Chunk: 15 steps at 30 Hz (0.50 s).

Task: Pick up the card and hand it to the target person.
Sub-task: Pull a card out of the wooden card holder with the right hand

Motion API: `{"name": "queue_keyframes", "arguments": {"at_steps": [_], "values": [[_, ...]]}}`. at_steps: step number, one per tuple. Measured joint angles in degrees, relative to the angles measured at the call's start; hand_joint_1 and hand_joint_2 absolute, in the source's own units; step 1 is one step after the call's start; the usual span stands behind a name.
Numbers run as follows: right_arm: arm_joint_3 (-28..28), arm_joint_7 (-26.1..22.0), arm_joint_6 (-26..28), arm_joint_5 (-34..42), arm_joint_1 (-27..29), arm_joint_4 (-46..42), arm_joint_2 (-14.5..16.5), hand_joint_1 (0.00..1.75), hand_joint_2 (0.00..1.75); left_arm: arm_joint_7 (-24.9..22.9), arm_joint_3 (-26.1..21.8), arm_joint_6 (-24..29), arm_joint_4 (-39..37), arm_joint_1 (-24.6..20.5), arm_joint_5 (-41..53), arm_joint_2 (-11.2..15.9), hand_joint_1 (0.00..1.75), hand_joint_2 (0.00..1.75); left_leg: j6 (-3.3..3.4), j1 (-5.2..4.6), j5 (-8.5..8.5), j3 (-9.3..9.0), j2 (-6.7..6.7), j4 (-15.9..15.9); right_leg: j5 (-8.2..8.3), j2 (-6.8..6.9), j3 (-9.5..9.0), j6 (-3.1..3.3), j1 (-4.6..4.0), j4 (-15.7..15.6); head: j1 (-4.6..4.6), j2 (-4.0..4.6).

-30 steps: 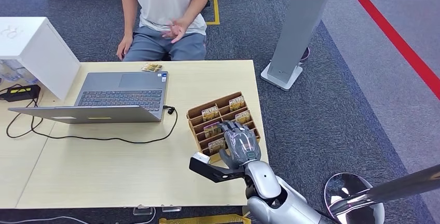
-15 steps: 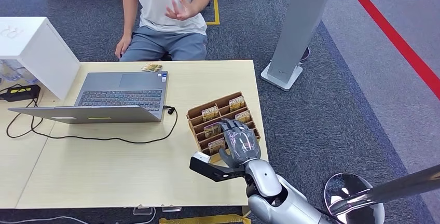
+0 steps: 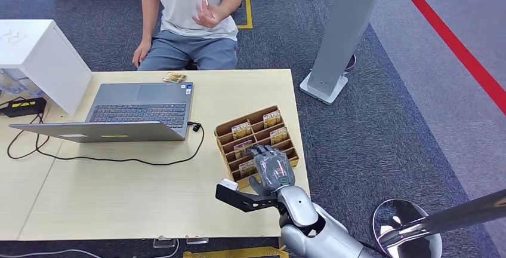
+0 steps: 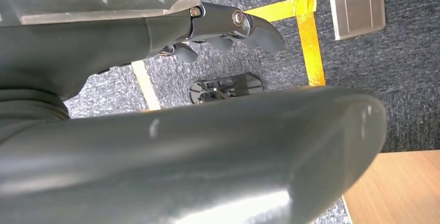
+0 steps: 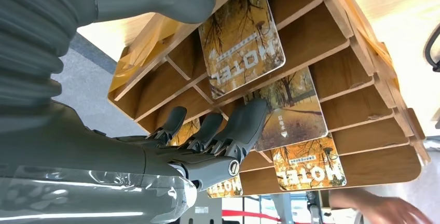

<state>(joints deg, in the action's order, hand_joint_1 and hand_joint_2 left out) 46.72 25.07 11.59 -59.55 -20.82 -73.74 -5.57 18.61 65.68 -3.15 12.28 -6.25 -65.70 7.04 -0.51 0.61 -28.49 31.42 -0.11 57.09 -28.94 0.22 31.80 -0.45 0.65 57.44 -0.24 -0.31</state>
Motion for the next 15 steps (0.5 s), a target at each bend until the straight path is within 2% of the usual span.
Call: {"name": "queue_keyframes", "arguments": {"at_steps": [2,4,6,15], "values": [[0.07,-0.03,0.03,0.07,-0.20,0.41,0.10,0.76,1.75,-0.01,0.00,0.01,0.00,0.01,-0.01,-0.01,0.00,0.00,0.00,0.00,0.00,-0.01,0.00,0.00,0.00,0.00,-0.01,0.00,0.00,0.00,0.01,0.00],[0.10,-0.07,0.10,0.12,-0.34,0.77,0.21,1.00,1.75,-0.01,0.00,0.01,0.00,0.01,-0.02,-0.01,0.00,0.00,0.00,0.00,0.00,-0.01,0.00,0.00,0.00,0.00,-0.01,0.00,0.00,0.00,-0.02,0.00],[0.13,-0.22,0.25,0.14,-0.55,1.08,0.32,1.13,1.75,-0.01,0.00,0.01,0.00,0.00,-0.03,-0.01,0.00,0.00,0.00,0.00,0.00,-0.03,0.00,0.00,0.00,0.00,-0.02,0.00,0.00,0.00,0.01,0.00],[0.21,-0.42,0.98,0.08,-1.29,1.88,0.56,0.86,1.75,-0.01,0.00,0.02,0.00,0.01,-0.03,-0.01,0.00,0.00,0.00,0.00,0.00,-0.03,0.00,0.00,0.00,0.00,-0.02,0.00,0.00,0.00,0.01,0.00]]}}
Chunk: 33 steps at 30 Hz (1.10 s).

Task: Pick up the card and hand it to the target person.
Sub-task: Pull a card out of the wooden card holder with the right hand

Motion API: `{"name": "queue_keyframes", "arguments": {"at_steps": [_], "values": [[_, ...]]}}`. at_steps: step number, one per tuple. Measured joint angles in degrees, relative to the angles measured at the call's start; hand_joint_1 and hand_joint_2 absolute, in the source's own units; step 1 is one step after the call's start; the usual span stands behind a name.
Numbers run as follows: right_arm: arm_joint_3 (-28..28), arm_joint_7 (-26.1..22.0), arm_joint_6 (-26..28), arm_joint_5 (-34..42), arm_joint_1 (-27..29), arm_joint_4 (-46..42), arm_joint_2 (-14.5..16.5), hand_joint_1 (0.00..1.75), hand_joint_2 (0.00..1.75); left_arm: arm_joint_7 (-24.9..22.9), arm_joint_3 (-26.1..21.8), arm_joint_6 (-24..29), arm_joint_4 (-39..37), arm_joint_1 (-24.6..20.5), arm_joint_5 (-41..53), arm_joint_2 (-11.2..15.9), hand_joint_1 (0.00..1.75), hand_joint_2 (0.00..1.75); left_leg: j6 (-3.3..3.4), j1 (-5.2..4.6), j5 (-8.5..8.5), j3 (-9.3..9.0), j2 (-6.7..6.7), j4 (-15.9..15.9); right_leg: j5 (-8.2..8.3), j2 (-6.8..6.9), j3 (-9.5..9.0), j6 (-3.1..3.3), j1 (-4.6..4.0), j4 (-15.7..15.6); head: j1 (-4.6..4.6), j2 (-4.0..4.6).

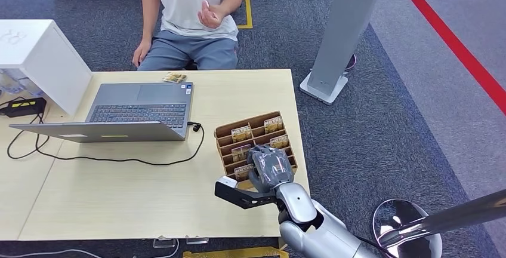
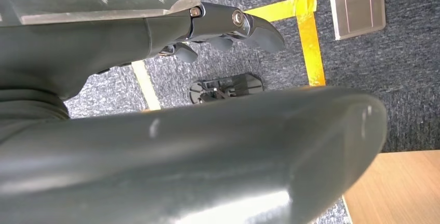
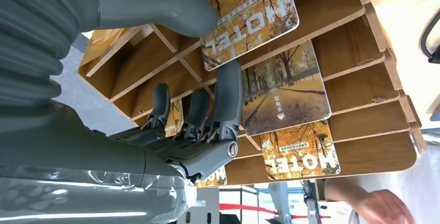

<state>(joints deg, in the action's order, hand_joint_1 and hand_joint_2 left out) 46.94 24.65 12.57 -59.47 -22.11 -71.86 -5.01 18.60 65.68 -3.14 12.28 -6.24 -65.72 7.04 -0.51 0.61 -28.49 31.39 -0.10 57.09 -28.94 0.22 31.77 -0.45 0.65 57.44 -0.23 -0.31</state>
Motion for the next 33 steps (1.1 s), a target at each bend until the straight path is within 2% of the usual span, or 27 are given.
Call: {"name": "queue_keyframes", "arguments": {"at_steps": [12,18,30,33], "values": [[0.10,0.53,0.20,-0.53,0.23,-0.20,-0.02,0.70,1.75,0.01,0.04,0.03,0.00,0.01,0.00,0.02,0.00,0.00,0.00,0.00,0.00,-0.01,0.00,0.00,0.00,0.00,0.00,0.00,0.00,0.00,0.05,0.00],[0.08,0.64,0.35,-0.82,0.61,-1.19,-0.13,0.68,1.75,0.03,0.07,0.03,0.00,0.01,0.00,0.02,0.00,0.00,0.00,0.00,0.00,0.00,0.00,0.00,0.00,0.00,0.01,0.00,0.00,0.00,-0.01,0.00],[-0.25,1.79,0.91,-2.79,1.32,-9.72,-1.82,0.70,1.75,0.04,0.07,0.05,0.00,0.03,-0.16,0.02,0.00,0.00,0.00,0.00,0.00,-0.01,0.00,0.00,0.00,-0.01,0.01,0.00,0.00,0.00,0.01,0.00],[-0.24,1.79,0.52,-2.93,1.49,-11.62,-2.24,0.65,1.75,0.04,0.07,0.07,0.00,0.03,-0.35,0.02,0.00,0.00,0.00,0.00,0.00,-0.01,0.00,0.00,0.00,-0.01,0.01,0.00,0.00,0.00,-0.01,0.00]]}}
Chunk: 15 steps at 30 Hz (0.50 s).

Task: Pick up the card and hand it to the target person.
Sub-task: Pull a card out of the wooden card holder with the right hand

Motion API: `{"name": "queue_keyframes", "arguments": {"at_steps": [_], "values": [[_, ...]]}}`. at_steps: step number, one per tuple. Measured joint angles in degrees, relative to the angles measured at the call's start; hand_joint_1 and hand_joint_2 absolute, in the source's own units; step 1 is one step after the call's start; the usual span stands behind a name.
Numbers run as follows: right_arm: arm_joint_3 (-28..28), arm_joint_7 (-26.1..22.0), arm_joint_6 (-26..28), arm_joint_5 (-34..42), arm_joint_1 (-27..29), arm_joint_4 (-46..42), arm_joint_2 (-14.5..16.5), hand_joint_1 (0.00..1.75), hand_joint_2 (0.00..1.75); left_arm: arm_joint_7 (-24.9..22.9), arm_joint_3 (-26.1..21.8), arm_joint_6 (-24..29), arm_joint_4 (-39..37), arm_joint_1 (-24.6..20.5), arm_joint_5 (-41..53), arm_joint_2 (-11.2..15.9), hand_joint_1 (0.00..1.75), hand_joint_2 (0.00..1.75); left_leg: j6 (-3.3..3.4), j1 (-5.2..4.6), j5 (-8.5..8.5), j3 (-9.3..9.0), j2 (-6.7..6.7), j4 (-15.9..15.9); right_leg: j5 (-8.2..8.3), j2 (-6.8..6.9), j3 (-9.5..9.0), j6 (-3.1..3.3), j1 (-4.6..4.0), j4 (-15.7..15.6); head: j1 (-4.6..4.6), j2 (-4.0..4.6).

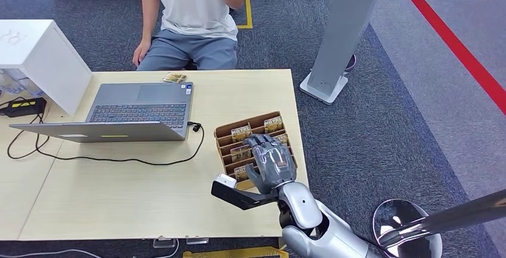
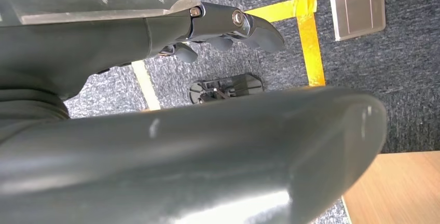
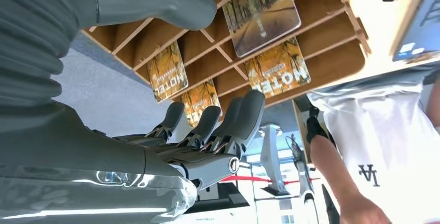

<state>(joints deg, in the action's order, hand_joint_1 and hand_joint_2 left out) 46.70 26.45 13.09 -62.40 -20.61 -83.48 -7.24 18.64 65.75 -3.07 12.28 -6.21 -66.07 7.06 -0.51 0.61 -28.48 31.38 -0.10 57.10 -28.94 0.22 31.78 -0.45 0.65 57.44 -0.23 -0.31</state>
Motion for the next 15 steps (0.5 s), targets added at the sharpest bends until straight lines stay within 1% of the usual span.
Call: {"name": "queue_keyframes", "arguments": {"at_steps": [3,12,15], "values": [[0.08,0.00,-0.73,-0.01,0.25,-1.09,-0.22,0.62,1.75,0.00,0.00,0.01,0.00,0.00,-0.17,0.00,0.00,0.00,0.00,0.00,0.00,0.00,0.00,0.00,0.00,0.00,0.00,0.00,0.00,0.00,0.01,0.00],[0.51,-0.04,-2.87,0.05,0.74,-0.50,-0.19,0.70,1.75,0.00,0.00,-0.02,0.00,-0.02,-0.23,0.00,0.00,0.00,0.00,0.00,0.00,0.02,-0.01,0.00,0.00,0.00,0.00,0.00,0.00,0.00,0.01,0.00],[0.64,-0.02,-2.97,0.10,0.76,0.60,0.01,0.76,1.75,0.00,0.00,-0.07,0.00,-0.02,-0.20,0.00,0.00,0.00,0.00,0.00,0.00,0.02,-0.01,0.00,0.00,0.00,0.00,0.00,0.00,0.00,0.00,0.00]]}}
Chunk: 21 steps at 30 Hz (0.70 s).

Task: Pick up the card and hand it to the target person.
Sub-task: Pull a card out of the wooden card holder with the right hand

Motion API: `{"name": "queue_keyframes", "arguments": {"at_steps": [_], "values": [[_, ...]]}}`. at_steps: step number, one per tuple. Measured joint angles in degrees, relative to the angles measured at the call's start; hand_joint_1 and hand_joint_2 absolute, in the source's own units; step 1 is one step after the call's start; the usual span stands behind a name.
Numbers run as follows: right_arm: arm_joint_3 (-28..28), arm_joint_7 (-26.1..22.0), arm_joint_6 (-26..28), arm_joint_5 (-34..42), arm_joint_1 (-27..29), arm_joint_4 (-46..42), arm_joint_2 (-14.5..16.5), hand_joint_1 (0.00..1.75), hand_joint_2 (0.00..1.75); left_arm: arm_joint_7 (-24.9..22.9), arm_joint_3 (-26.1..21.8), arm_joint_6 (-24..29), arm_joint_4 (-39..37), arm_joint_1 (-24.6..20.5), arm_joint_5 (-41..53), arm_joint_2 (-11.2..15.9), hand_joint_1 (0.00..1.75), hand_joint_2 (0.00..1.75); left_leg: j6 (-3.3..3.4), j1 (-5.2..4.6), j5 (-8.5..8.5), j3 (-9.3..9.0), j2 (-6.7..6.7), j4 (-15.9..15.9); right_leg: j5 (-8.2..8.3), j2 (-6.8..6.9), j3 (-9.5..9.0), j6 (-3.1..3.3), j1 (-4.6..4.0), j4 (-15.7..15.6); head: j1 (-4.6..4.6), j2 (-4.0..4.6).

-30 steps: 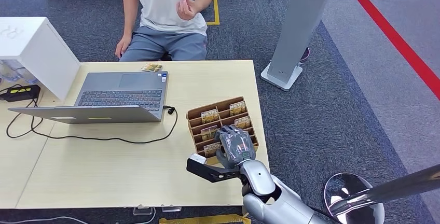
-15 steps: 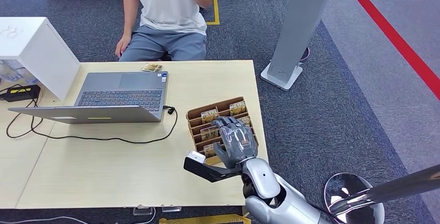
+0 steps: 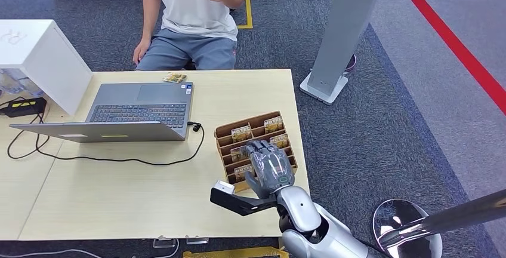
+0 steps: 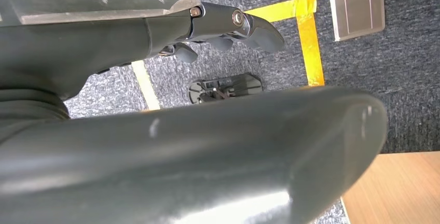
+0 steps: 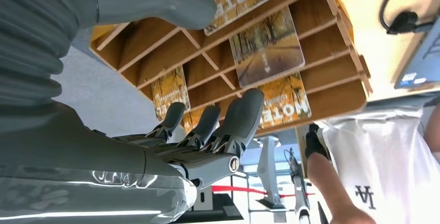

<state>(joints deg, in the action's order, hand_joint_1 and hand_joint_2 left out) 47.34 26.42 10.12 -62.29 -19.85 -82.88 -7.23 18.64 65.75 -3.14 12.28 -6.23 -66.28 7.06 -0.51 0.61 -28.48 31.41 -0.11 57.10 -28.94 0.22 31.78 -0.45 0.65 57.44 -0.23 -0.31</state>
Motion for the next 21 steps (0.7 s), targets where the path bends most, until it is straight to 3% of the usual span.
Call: {"name": "queue_keyframes", "arguments": {"at_steps": [21], "values": [[0.09,-0.55,0.67,0.96,-0.03,6.22,1.37,0.81,1.75,-0.04,0.00,-0.03,0.00,0.00,0.09,0.00,0.00,0.00,0.00,0.00,0.00,0.00,0.00,0.00,0.00,0.00,0.00,0.00,0.00,0.00,0.01,0.00]]}}
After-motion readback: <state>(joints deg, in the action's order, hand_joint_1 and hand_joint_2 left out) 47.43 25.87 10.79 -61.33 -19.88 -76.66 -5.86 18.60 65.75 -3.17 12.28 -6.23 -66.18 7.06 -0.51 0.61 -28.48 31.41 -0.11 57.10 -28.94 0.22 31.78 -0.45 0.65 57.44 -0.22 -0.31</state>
